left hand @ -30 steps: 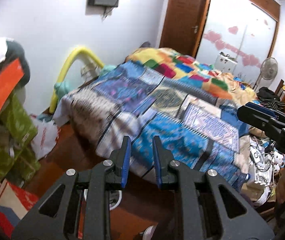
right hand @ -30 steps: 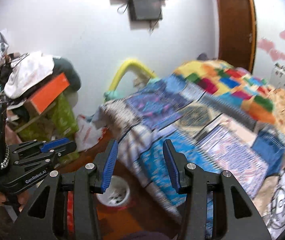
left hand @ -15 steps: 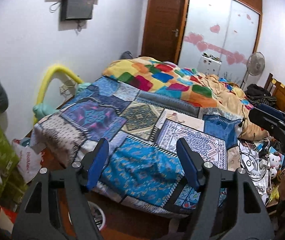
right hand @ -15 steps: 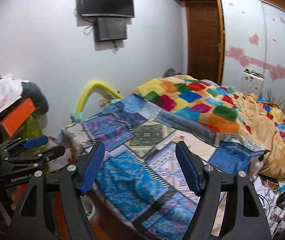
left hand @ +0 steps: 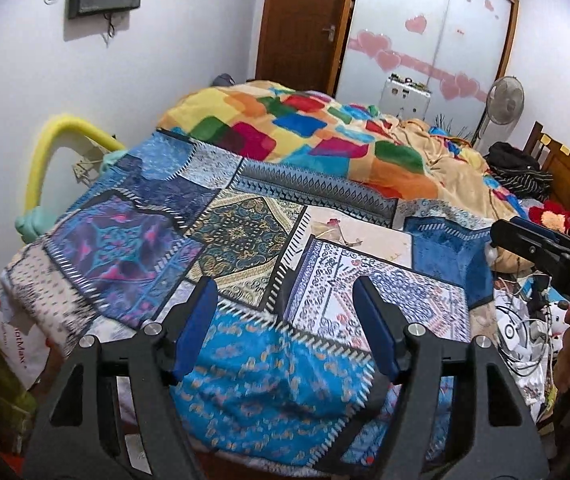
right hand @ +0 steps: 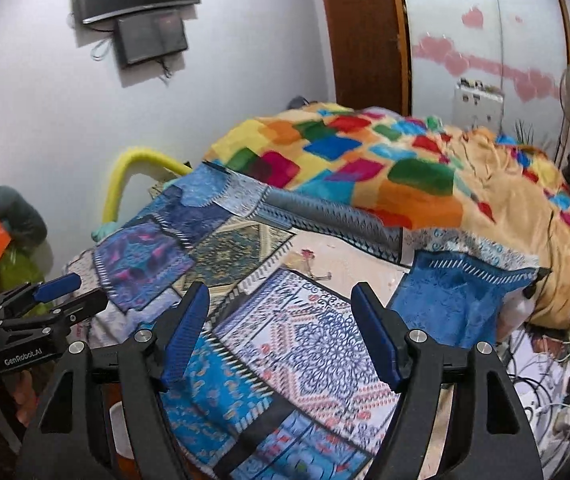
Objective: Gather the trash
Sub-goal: 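Bring both open tools back over the items on the bed, then close the right tool on the pink-capped wire item while the left tool grasps the clear bag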
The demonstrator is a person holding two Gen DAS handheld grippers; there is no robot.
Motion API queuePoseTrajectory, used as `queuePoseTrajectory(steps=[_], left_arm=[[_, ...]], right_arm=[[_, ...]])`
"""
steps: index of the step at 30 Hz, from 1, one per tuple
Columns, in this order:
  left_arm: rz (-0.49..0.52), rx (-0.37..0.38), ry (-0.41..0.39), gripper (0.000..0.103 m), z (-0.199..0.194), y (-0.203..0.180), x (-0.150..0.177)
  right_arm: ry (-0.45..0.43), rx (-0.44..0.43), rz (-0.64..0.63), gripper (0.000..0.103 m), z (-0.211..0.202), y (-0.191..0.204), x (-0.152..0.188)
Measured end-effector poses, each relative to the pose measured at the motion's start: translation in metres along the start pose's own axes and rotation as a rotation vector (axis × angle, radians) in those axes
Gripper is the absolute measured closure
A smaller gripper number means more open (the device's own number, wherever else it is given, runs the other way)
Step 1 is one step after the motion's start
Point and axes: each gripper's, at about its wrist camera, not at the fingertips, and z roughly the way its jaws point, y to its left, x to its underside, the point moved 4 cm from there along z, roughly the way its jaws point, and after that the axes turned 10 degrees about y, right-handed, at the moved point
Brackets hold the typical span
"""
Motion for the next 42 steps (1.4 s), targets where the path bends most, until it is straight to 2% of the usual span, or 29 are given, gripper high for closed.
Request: queuePoseTrajectory(steps=[3,10,13,18,22,28,34,42], left_arm=[[0.008,0.000,0.024,0.034,0.033,0.002,-0.011],[-0.011,0.000,0.061,0.034,0.103,0.012,-0.023],[-0.023,-0.006,0.075,0.034,0.127,0.017,-0.029],[-0.042,-0.002,0.090,0.034,0.161,0.025,-0.036],[-0.043,0.006,0.099,0.034,0.178,0.028,-0.042],[-0.053,0.041,0.112,0.036,0.190,0.031,-0.048],[-0.045,0.079,0.139,0.038,0.202,0.020,-0.056],[0.015,0.141,0.182,0.038,0.225,-0.023,-0.071]], right_arm=[[0.029,-0.005,0.028,0.033,0.027,-0.013,-0.008],[0.151,-0.119,0.120,0.035,0.118,-0.036,-0.034],[0.196,-0.118,0.130,0.040,0.159,-0.043,-0.045],[0.277,-0.123,0.154,0.060,0.213,-0.051,-0.051],[0.323,-0.102,0.147,0.069,0.247,-0.053,-0.055],[0.346,-0.068,0.093,0.084,0.262,-0.047,-0.053],[0.290,-0.044,0.060,0.085,0.242,-0.047,-0.048],[0.207,-0.022,0.072,0.084,0.193,-0.067,-0.035]])
